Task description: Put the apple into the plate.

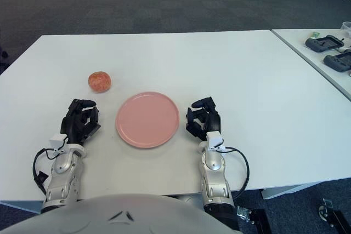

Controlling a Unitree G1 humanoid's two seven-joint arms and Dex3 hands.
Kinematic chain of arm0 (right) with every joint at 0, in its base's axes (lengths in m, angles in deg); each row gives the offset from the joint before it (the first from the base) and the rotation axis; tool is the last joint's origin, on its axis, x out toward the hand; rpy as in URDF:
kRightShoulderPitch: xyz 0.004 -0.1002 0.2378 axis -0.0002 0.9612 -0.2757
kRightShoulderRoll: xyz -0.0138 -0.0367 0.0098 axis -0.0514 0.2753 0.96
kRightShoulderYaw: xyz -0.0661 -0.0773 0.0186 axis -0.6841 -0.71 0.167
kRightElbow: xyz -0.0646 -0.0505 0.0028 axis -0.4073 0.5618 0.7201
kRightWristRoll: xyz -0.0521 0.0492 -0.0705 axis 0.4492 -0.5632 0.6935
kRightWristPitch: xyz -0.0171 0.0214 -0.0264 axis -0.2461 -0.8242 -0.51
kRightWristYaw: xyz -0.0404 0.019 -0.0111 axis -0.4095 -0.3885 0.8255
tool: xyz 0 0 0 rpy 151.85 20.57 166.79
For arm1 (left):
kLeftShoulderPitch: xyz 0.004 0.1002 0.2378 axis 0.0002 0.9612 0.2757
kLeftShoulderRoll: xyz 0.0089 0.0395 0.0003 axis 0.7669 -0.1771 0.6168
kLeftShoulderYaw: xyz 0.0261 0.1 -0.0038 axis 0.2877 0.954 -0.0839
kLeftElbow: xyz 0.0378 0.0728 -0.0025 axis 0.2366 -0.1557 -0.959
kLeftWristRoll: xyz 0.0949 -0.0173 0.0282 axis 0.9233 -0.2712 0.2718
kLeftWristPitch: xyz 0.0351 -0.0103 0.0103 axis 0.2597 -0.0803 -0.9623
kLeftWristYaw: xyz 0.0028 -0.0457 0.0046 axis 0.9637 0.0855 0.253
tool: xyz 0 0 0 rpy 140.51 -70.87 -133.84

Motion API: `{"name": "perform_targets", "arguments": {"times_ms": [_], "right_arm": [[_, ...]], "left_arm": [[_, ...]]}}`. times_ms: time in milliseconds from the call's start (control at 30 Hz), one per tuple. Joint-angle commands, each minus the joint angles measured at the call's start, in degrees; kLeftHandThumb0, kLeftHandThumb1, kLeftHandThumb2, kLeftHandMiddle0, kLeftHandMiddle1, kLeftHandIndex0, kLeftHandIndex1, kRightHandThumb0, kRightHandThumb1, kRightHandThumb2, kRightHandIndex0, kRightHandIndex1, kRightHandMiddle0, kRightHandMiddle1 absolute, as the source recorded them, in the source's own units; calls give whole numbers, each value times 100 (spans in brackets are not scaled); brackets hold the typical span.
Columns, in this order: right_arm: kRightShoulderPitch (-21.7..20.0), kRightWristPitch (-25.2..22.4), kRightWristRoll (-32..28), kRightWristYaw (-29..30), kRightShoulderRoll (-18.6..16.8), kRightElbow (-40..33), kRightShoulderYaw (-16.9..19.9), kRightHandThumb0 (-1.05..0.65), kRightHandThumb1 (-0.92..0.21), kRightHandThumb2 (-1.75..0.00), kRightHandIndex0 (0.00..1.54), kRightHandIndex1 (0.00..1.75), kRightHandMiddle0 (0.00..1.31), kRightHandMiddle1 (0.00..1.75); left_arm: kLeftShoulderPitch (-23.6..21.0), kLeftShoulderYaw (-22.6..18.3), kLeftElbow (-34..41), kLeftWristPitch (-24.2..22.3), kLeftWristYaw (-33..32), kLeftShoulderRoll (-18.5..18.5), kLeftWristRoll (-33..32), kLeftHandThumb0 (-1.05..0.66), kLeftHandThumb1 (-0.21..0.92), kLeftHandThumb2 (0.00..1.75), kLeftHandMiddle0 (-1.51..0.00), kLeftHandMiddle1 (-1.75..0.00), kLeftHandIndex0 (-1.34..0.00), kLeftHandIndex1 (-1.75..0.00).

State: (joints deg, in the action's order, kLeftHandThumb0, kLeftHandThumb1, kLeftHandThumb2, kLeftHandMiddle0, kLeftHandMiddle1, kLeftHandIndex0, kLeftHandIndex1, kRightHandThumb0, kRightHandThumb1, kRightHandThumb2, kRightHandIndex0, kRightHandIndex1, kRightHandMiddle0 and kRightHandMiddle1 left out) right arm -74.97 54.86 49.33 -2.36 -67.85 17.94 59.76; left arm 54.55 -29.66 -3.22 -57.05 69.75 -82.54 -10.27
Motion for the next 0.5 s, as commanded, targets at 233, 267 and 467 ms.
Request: {"name": "perform_targets", "arguments": {"times_ms": [233, 267, 467], "right_arm": [[-42, 29, -5, 14, -14, 71, -3, -38, -68, -86, 65, 131, 33, 175], [-42, 30, -7, 12, -14, 72, -3, -38, -68, -86, 65, 131, 33, 175], [-27, 10, 1, 17, -21, 50, -11, -38, -68, -86, 65, 131, 33, 175]], "left_arm": [[103, 37, -120, -132, -14, 6, 81, -38, 69, 85, -81, -175, -33, -175], [105, 37, -122, -112, -8, 5, 80, -38, 69, 85, -81, -175, -33, -175], [97, -3, -158, 291, 246, -49, -228, -39, 66, 89, -81, -175, -35, -175]]}}
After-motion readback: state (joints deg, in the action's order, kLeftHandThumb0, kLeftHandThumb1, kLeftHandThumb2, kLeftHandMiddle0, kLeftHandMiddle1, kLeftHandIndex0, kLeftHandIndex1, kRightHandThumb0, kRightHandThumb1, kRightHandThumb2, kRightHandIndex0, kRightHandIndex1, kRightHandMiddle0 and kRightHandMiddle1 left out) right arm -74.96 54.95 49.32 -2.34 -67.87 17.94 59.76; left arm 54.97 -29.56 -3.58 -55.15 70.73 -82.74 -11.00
